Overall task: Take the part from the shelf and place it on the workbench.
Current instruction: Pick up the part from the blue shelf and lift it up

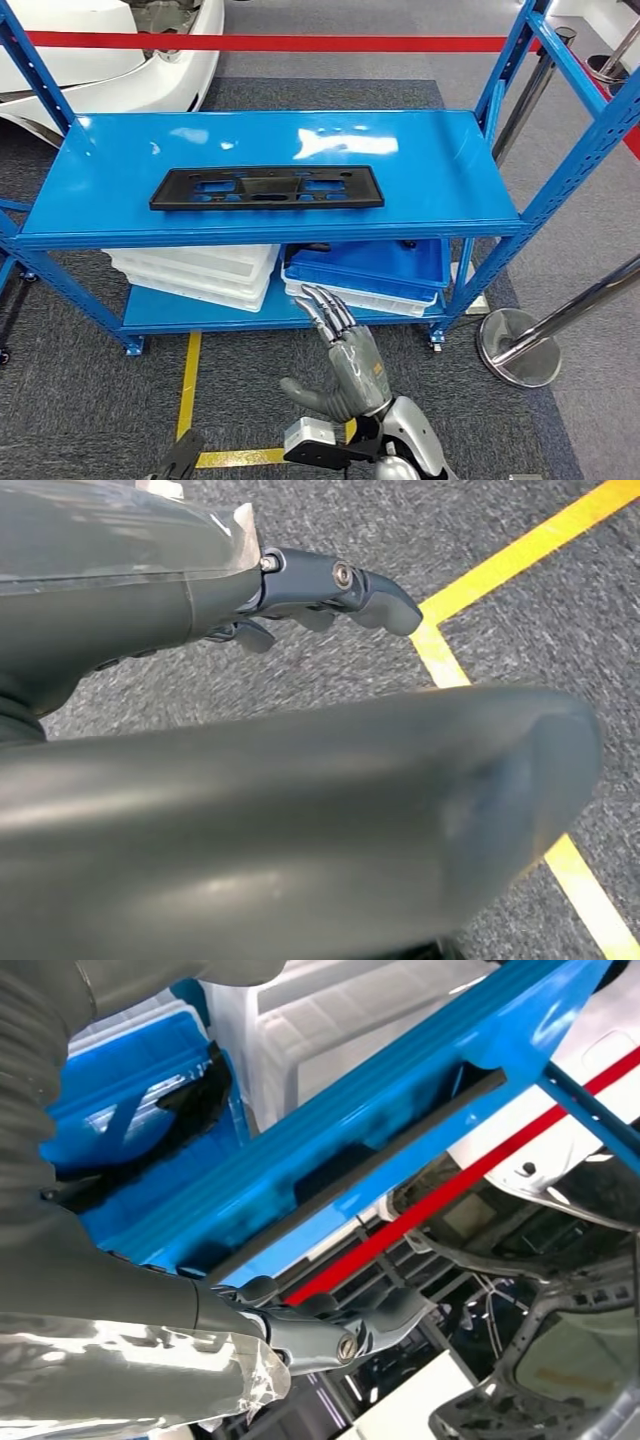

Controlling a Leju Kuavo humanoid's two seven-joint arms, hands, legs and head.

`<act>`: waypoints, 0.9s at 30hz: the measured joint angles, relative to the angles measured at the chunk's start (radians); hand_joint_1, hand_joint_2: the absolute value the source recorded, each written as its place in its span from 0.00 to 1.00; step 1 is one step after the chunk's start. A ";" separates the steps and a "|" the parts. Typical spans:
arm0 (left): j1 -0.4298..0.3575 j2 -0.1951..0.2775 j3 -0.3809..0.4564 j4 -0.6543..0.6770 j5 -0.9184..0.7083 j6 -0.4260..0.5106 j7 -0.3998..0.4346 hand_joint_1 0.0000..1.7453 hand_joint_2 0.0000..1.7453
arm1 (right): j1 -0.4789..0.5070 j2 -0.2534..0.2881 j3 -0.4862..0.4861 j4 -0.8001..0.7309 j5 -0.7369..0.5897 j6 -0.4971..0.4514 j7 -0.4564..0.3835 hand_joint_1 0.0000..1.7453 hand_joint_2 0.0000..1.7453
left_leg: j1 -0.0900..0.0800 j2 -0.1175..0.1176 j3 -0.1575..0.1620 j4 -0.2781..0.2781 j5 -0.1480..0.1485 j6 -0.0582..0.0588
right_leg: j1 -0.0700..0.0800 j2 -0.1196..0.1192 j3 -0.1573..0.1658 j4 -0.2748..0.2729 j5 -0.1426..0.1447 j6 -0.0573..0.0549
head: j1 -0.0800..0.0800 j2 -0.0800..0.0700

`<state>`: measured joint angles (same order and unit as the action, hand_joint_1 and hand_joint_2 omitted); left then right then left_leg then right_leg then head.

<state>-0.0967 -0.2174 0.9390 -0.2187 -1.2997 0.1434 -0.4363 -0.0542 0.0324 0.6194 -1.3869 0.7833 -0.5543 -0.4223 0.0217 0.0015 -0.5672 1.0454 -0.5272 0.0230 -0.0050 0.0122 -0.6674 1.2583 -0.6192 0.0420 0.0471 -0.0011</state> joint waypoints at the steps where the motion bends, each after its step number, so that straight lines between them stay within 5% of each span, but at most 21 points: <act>1: 0.001 0.000 0.000 0.000 0.000 0.000 0.001 0.00 0.00 | 0.004 -0.001 -0.002 0.000 0.001 0.000 0.000 0.00 1.00 | 0.000 0.000 0.007 0.000 -0.006 0.000 | -0.001 -0.001 -0.035 0.043 -0.005 0.002 | 0.000 0.000; 3: 0.003 0.000 -0.001 0.000 -0.001 0.000 0.002 0.00 0.00 | 0.009 -0.002 -0.005 0.000 0.002 0.000 0.000 0.00 1.00 | 0.000 -0.001 0.027 0.000 -0.021 -0.001 | 0.000 -0.002 -0.055 0.025 0.042 0.001 | 0.000 0.000; 5: 0.003 -0.001 -0.001 0.001 -0.001 0.000 0.003 0.00 0.00 | 0.011 -0.002 -0.008 0.000 0.004 0.000 0.001 0.00 1.00 | 0.000 -0.002 0.051 -0.002 -0.037 -0.005 | 0.004 -0.005 -0.019 -0.100 0.131 -0.010 | 0.000 0.000; 7: 0.002 -0.003 -0.002 0.003 -0.002 0.000 0.003 0.00 0.00 | 0.013 -0.003 -0.010 0.001 0.007 0.000 0.004 0.00 1.00 | 0.002 -0.002 0.064 -0.010 -0.048 -0.013 | 0.013 -0.009 0.004 -0.189 0.168 -0.026 | -0.002 0.000; 12: 0.000 -0.006 -0.003 0.005 -0.004 -0.003 0.003 0.00 0.00 | 0.019 -0.005 -0.016 -0.004 0.019 0.000 0.014 0.00 1.00 | 0.000 0.000 0.070 0.017 -0.052 -0.035 | 0.012 -0.008 0.045 -0.240 0.162 -0.059 | -0.002 0.000; 17: 0.001 -0.006 -0.004 0.005 -0.004 -0.003 0.004 0.00 0.00 | 0.020 -0.005 -0.020 -0.002 0.031 0.001 0.020 0.00 1.00 | 0.000 0.000 -0.090 0.249 -0.139 -0.047 | 0.009 -0.003 0.087 -0.247 0.134 -0.069 | -0.005 0.000; 18: 0.002 -0.006 -0.004 0.005 -0.005 -0.003 0.005 0.00 0.00 | 0.020 -0.005 -0.022 0.000 0.035 0.002 0.023 0.00 1.00 | 0.001 0.000 -0.101 0.237 -0.124 -0.048 | 0.009 0.000 0.097 -0.247 0.126 -0.067 | -0.005 0.000; 20: 0.003 -0.006 -0.004 0.005 -0.005 -0.003 0.005 0.00 0.00 | 0.020 -0.005 -0.027 0.004 0.044 0.002 0.027 0.00 1.00 | 0.004 0.000 -0.084 0.127 -0.030 -0.049 | 0.007 0.003 0.122 -0.247 0.108 -0.059 | -0.005 0.000; 22: 0.002 -0.006 -0.005 0.006 -0.006 -0.003 0.006 0.00 0.00 | 0.019 -0.006 -0.032 0.008 0.052 0.003 0.031 0.00 1.00 | 0.002 0.001 -0.059 0.030 0.032 -0.042 | 0.007 0.004 0.141 -0.245 0.090 -0.047 | -0.004 0.000; 27: 0.000 -0.006 -0.007 0.008 -0.007 -0.004 0.006 0.00 0.00 | 0.015 -0.008 -0.038 0.011 0.057 0.005 0.034 0.00 1.00 | -0.001 0.000 -0.040 0.008 0.037 -0.008 | 0.006 0.002 0.145 -0.217 0.068 -0.018 | -0.002 0.000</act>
<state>-0.0969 -0.2235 0.9322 -0.2110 -1.3068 0.1392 -0.4308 -0.0387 0.0248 0.5818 -1.3756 0.8401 -0.5494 -0.3882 0.0202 0.0013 -0.6073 1.0532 -0.4906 0.0153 0.0006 0.0143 -0.5227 1.0414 -0.5511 0.0235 0.0455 -0.0011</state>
